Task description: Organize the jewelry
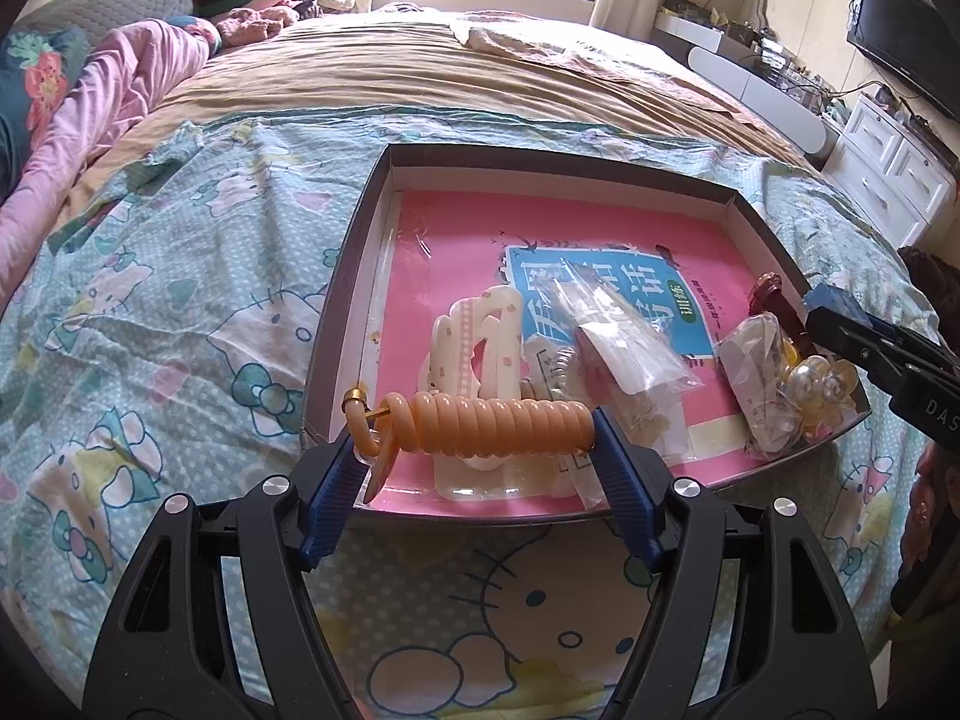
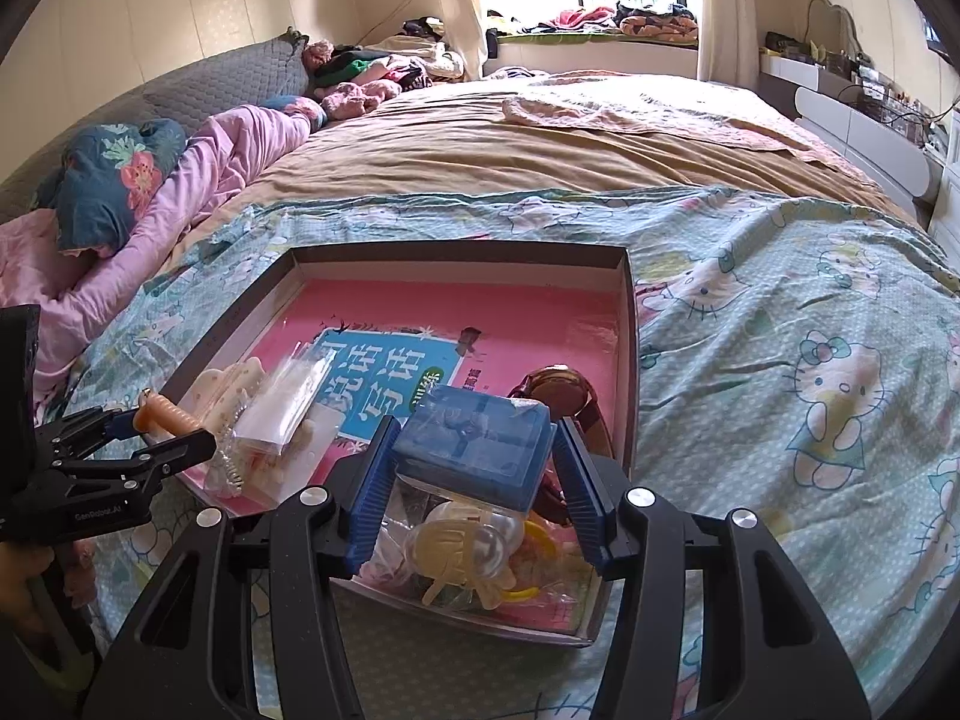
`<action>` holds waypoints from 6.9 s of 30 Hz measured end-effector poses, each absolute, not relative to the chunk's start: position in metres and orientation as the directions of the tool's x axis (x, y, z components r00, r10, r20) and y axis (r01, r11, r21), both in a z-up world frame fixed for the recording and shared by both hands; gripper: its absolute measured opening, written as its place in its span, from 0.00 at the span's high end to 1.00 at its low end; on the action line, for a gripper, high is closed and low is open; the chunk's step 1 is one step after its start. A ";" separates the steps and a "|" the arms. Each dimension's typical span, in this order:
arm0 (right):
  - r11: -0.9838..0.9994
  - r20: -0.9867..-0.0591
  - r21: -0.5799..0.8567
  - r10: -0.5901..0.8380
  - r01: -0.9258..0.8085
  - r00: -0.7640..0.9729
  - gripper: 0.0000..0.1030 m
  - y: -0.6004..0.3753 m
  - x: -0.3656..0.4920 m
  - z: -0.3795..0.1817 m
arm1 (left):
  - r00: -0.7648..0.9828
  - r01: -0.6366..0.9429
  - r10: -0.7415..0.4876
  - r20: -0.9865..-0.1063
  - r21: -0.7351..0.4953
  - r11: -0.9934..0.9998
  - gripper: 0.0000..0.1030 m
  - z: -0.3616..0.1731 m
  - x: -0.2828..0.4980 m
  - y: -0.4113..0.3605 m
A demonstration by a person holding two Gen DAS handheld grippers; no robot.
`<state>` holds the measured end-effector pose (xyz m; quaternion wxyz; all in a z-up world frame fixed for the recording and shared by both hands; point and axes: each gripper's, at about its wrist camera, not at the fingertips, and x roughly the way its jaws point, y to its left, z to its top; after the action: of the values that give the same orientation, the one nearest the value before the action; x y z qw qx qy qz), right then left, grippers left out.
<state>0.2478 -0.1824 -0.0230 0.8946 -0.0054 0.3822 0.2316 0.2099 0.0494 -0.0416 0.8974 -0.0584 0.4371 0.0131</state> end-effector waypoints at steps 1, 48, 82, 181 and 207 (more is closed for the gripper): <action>0.893 -0.688 0.169 0.410 -0.418 0.599 0.51 -0.182 0.248 -0.024 | 0.618 -0.075 -0.028 -0.786 -0.094 0.993 0.38 -0.041 0.210 0.049; 0.903 -0.664 0.157 0.395 -0.399 0.634 0.33 -0.196 0.223 -0.001 | 0.634 -0.075 -0.016 -0.773 -0.083 0.994 0.25 -0.022 0.200 0.047; 0.863 -0.588 0.175 0.478 -0.475 0.652 0.05 -0.209 0.107 0.022 | 0.721 -0.062 -0.029 -0.693 -0.106 0.992 0.09 0.023 0.085 0.026; 0.875 -0.635 0.159 0.446 -0.458 0.630 0.05 -0.207 0.079 -0.003 | 0.713 -0.079 -0.011 -0.701 -0.096 0.992 0.09 0.002 0.057 0.019; 0.920 -0.660 0.157 0.369 -0.360 0.655 0.05 -0.240 0.119 -0.020 | 0.611 -0.230 0.063 -0.789 -0.100 0.968 0.09 -0.031 0.085 0.057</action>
<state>0.1192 -0.2397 -0.0201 0.9096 0.0064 0.3640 0.2002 0.0852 0.0569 -0.0312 0.8922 -0.0960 0.4335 0.0821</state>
